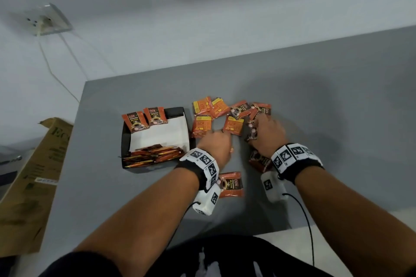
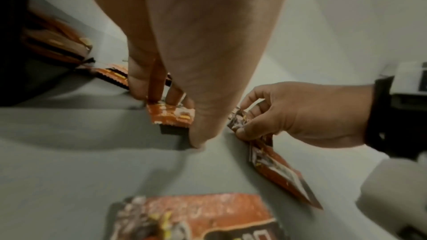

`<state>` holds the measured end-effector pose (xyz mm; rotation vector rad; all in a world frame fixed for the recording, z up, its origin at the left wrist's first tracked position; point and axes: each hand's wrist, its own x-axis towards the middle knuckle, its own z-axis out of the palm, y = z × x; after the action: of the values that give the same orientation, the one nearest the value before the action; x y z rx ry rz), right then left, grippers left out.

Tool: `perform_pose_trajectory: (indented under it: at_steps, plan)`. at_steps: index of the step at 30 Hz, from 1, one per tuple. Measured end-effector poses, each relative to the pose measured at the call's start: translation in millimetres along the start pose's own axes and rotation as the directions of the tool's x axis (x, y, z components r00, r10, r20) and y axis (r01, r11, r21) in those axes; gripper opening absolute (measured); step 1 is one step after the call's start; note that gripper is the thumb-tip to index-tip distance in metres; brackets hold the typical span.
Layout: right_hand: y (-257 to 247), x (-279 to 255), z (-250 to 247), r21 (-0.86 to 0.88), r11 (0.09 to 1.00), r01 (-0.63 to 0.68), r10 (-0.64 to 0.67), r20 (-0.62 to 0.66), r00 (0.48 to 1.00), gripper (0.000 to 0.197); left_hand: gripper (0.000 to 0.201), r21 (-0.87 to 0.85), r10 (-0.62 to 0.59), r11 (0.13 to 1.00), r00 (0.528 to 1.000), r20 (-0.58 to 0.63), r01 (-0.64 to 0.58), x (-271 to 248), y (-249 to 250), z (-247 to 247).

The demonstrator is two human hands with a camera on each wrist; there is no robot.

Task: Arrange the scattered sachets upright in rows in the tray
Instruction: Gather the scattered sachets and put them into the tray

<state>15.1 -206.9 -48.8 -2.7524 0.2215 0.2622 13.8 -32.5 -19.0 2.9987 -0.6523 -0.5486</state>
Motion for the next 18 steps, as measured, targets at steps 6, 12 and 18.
perform_pose_trajectory:
  at_steps: [6,12,18]
  plan:
    - [8,1,-24,0.135,0.991,-0.012,-0.001,0.093,0.996,0.037,0.035,-0.111,0.008,0.994,1.0,0.003,-0.008,-10,-8,-9]
    - [13,-25,-38,0.073,0.996,0.058,-0.077,0.295,0.952,0.049,0.015,-0.385,0.111,0.921,0.986,0.124,-0.055,-24,-19,-18]
    - [3,-47,-10,-0.017,1.0,0.019,-0.013,0.325,0.946,0.06,0.046,-0.397,0.241,0.912,0.92,0.308,-0.106,-46,-5,-14]
